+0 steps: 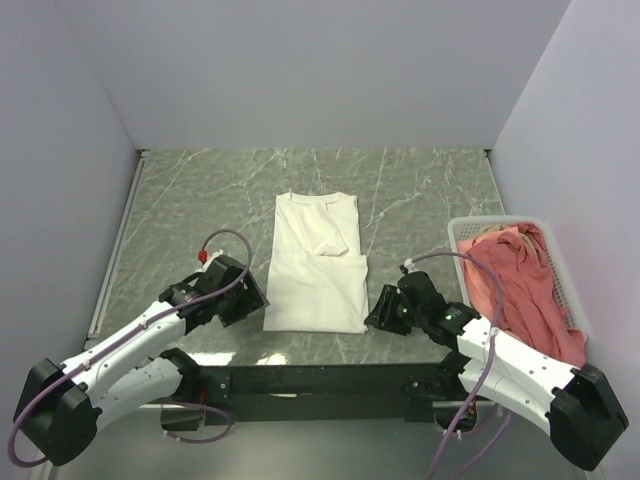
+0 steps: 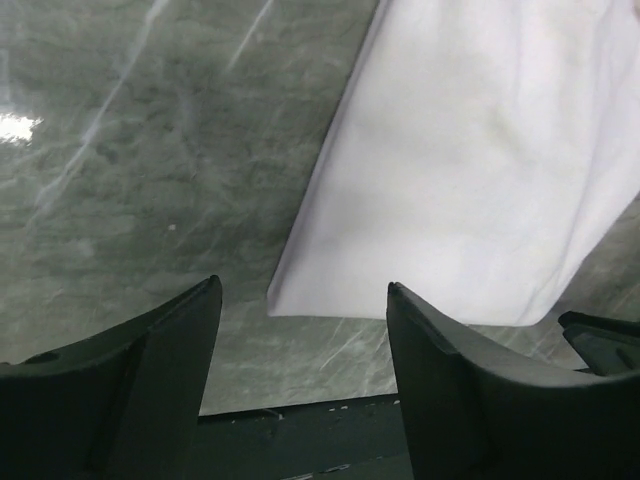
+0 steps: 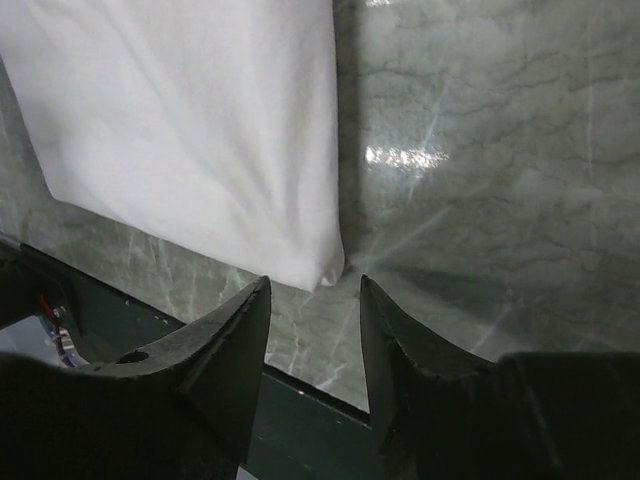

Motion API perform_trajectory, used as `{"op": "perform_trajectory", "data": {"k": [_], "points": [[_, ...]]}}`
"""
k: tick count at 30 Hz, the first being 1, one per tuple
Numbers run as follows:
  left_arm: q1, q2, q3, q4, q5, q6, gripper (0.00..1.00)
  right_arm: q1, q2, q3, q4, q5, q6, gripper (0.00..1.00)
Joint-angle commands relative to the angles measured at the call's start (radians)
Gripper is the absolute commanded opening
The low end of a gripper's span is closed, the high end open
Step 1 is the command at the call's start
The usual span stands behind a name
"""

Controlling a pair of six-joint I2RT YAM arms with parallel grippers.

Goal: Fold and stack the t-shirts
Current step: Fold the tshirt

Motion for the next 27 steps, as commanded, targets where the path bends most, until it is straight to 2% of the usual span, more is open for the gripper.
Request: {"op": "perform_trajectory", "data": {"k": [1,5,12,15,19,27], "points": [[-0.003,-0.012,0.01,-0.072,-0.029,-0.026,0.72,-0.008,0.003,0.021,-0.047,-0.013,-0.017,0.49],[-0.003,-0.02,-0.038,-0.045,-0.006,-0.051,0.66,-0.006,0.029,-0.017,0.011,-0.06,-0.006,0.53],[-0.003,-0.041,-0.099,-0.003,0.022,-0.066,0.62,-0.006,0.075,-0.046,0.069,-0.09,0.015,0.54],[-0.003,-0.031,-0.115,0.027,0.051,-0.058,0.62,-0.008,0.087,-0.053,0.089,-0.087,0.026,0.53],[-0.003,-0.024,-0.145,0.115,0.1,-0.046,0.56,-0.006,0.098,-0.071,0.128,-0.074,0.054,0.48],[-0.014,0.0,-0.168,0.123,0.103,-0.066,0.53,-0.006,0.092,-0.105,0.175,-0.051,0.086,0.44]]}}
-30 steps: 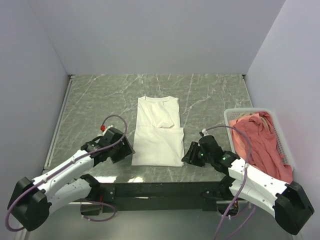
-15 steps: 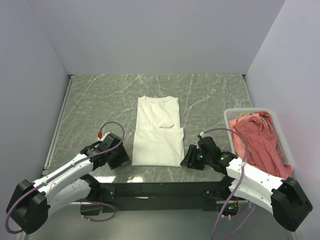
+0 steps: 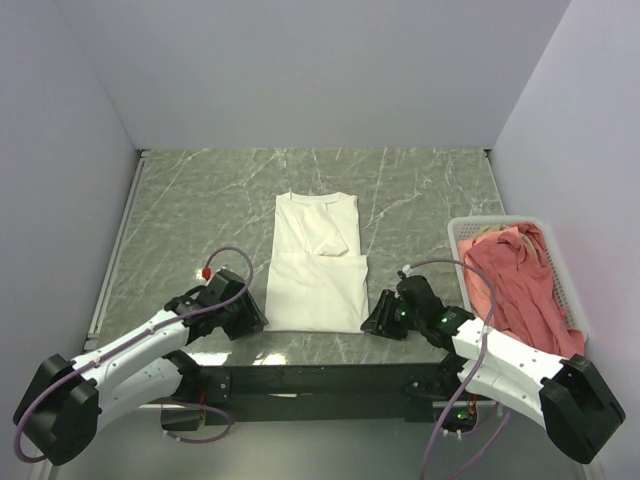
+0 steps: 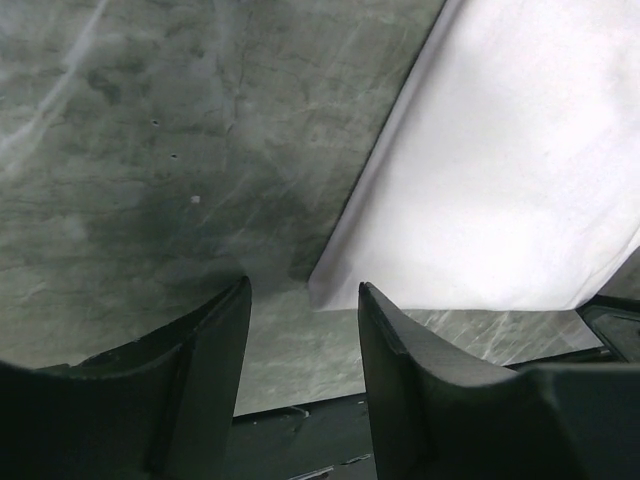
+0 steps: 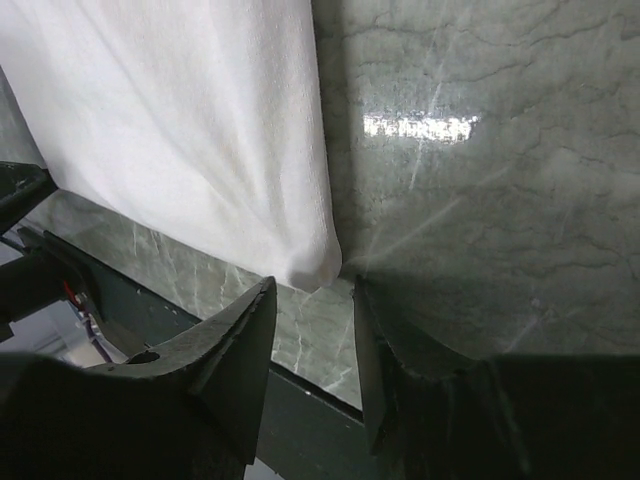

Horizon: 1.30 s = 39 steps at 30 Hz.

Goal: Fold and stack the t-shirts
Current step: Fold the tshirt

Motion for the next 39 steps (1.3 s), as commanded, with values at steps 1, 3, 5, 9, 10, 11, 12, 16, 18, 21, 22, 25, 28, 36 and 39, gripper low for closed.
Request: {"op": "perform_trajectory", "data": {"k": [1,3,5,9,10,11,12,16,18,21,22,25,28,36,39], "points": [[-0.015,0.022,-0.008,0.032,0.005,-0.013,0.53,-0.003,0.033,-0.035,0.063,0.032,0.02,0.43],[-0.019,0.033,-0.011,0.053,0.016,-0.011,0.53,-0.003,0.051,-0.036,0.078,0.032,0.022,0.42],[-0.027,0.049,-0.016,0.07,0.032,-0.019,0.52,-0.003,0.059,-0.042,0.103,0.023,0.025,0.41],[-0.042,0.077,-0.024,0.083,0.029,-0.027,0.47,-0.002,0.083,-0.044,0.126,0.018,0.033,0.39],[-0.045,0.086,-0.022,0.077,0.026,-0.03,0.45,-0.002,0.087,-0.041,0.13,0.017,0.034,0.38],[-0.05,0.091,-0.022,0.078,0.022,-0.034,0.44,-0.002,0.088,-0.039,0.136,0.015,0.033,0.38],[-0.051,0.099,-0.024,0.083,0.028,-0.036,0.42,-0.002,0.091,-0.038,0.136,0.015,0.034,0.37],[-0.056,0.111,-0.021,0.127,0.049,-0.042,0.31,-0.002,0.091,-0.033,0.141,0.014,0.034,0.33],[-0.056,0.112,-0.011,0.153,0.059,-0.039,0.22,-0.003,0.084,-0.028,0.135,0.012,0.031,0.27],[-0.056,0.117,0.018,0.167,0.068,-0.034,0.02,-0.003,0.07,-0.013,0.121,0.015,0.02,0.18],[-0.056,0.119,0.025,0.167,0.068,-0.036,0.01,-0.005,0.068,0.004,0.115,0.015,0.014,0.14],[-0.056,0.105,0.036,0.169,0.086,-0.042,0.01,-0.003,0.05,0.021,0.089,0.008,0.004,0.05],[-0.058,0.062,0.033,0.135,0.091,-0.048,0.0,-0.002,0.01,0.021,0.063,-0.004,-0.001,0.0],[-0.107,-0.096,0.044,-0.006,0.099,-0.079,0.01,0.0,-0.134,0.031,-0.103,-0.078,-0.033,0.0],[-0.122,-0.144,0.111,-0.089,0.077,-0.079,0.01,0.001,-0.208,0.074,-0.201,-0.064,-0.049,0.0]]}}
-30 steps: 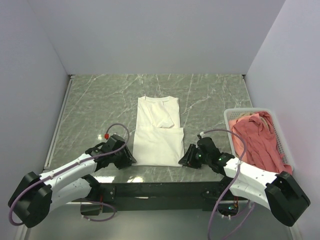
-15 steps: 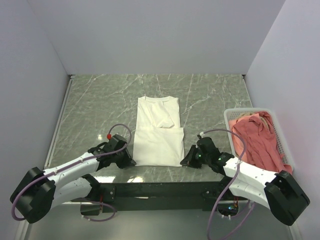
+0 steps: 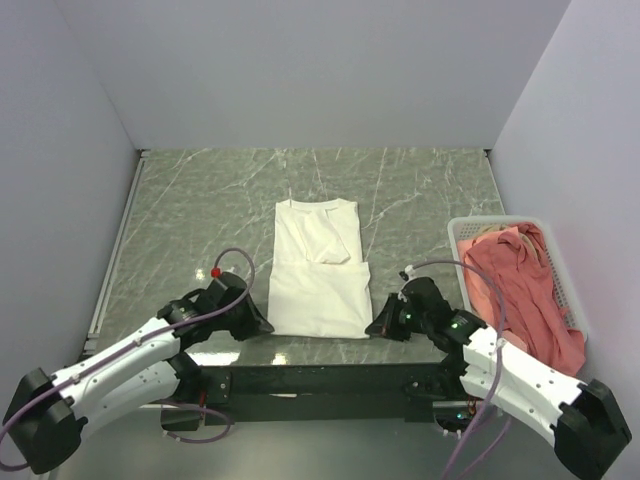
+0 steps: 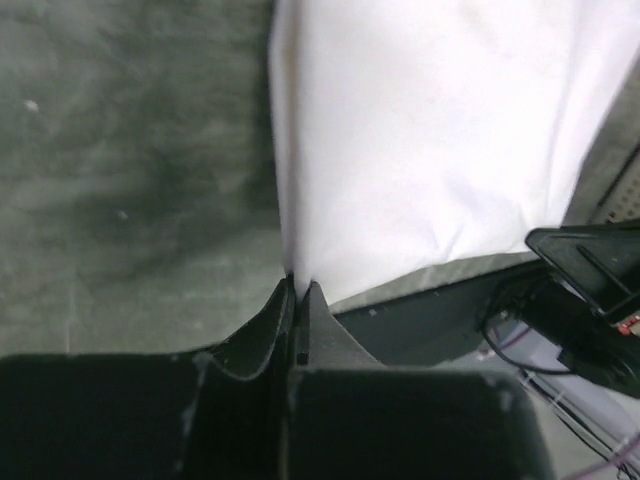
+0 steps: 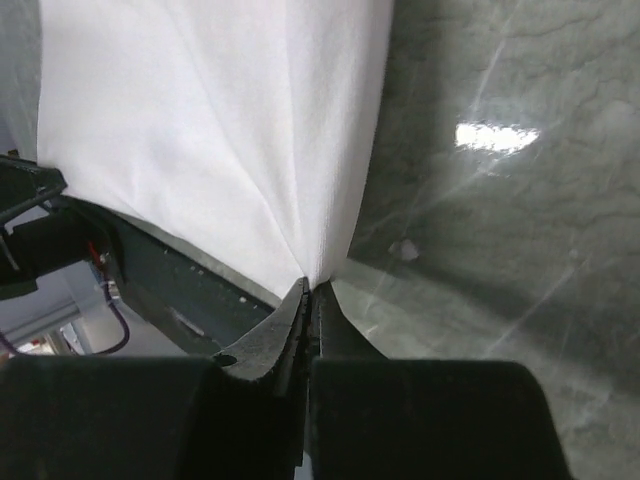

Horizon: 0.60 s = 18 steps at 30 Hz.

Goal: Fold and stack the t-shirts
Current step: Fold the tshirt

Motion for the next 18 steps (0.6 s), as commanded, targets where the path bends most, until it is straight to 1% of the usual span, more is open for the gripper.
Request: {"op": "perform_trajectory", "data": {"k": [1,5,8,10,12,13,16,18], "points": [[-0.015,-0.058,0.109,-0.094,-0.005,-0.016,0.01,-0.001,-0.074,0.113,-0.138,-0.013,-0.033,0.0],[-0.015,-0.041,0.213,-0.12,-0.002,-0.005,0.0,-0.001,-0.072,0.223,-0.229,0.032,-0.059,0.0],[-0.012,0.013,0.294,-0.133,-0.039,0.029,0.0,-0.013,-0.014,0.302,-0.238,0.038,-0.079,0.0],[0.0,0.062,0.333,-0.114,-0.024,0.053,0.0,-0.037,0.015,0.35,-0.223,0.021,-0.083,0.0],[0.022,0.115,0.382,-0.081,-0.011,0.067,0.0,-0.057,0.07,0.383,-0.198,0.018,-0.097,0.0],[0.031,0.136,0.397,-0.07,-0.002,0.084,0.0,-0.097,0.095,0.416,-0.192,0.01,-0.105,0.0],[0.094,0.218,0.454,-0.026,0.042,0.122,0.0,-0.155,0.198,0.487,-0.142,-0.05,-0.123,0.0],[0.158,0.287,0.495,0.004,0.09,0.135,0.0,-0.192,0.288,0.536,-0.12,-0.082,-0.129,0.0]]}}
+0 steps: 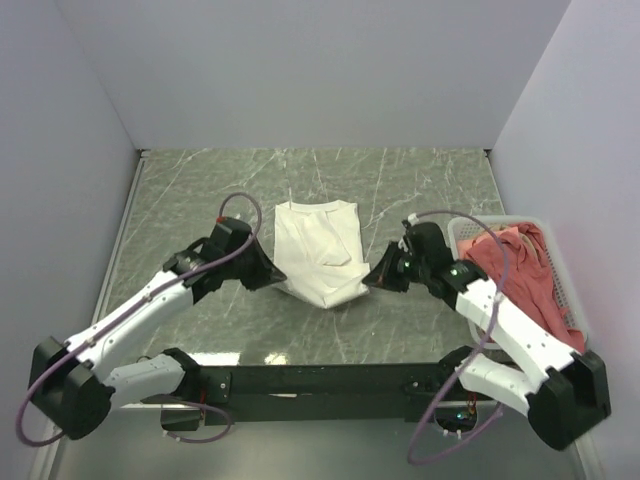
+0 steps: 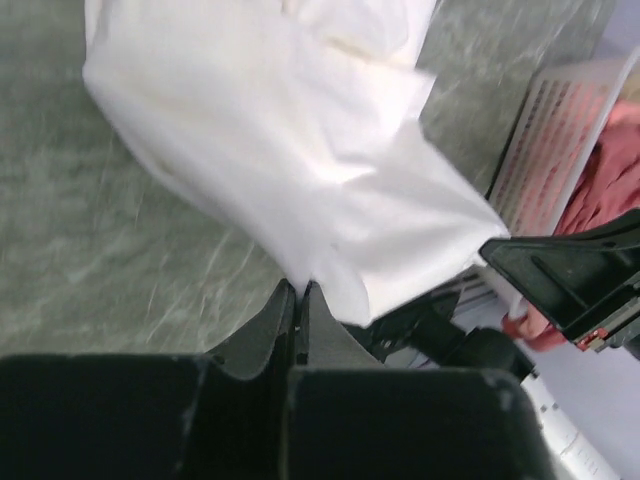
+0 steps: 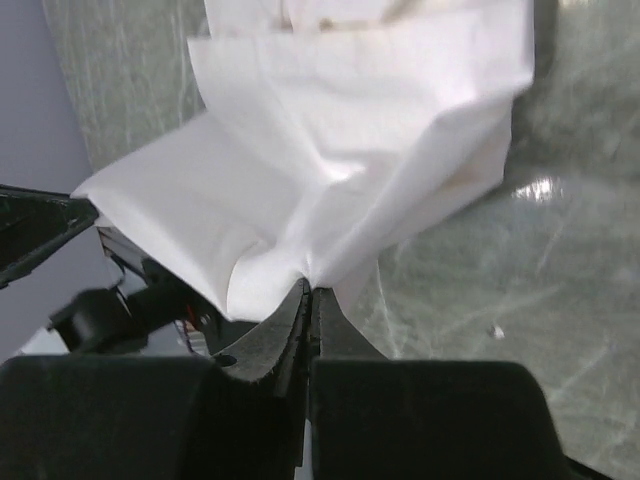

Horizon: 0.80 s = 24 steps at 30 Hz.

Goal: Fold and stack the t-shirts
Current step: Fold the tshirt

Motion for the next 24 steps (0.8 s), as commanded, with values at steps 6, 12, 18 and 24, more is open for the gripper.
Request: {"op": "perform_trajectory", "data": {"k": [6,12,18,24], "points": [[0.205,0.292,0.231,0.184,0.115,0.079,0.0,-0.122,0.324,0.306,0.122,-0.108,-0.031,0.0],[0.303,0.547,0.401,0.282,0.176,0.068,0.0,-0.191,0.614,0.566,0.145,-0.179,-0.037,0.0],[0.369,0.766,0.582,0.342,0.207,0.073,0.0,-0.23,0.854,0.775,0.176,-0.222,-0.043,0.0],[0.424,0.978,0.765,0.38,0.293,0.096,0.0,-0.268,1.07,0.935,0.255,-0.274,-0.019,0.0]]}}
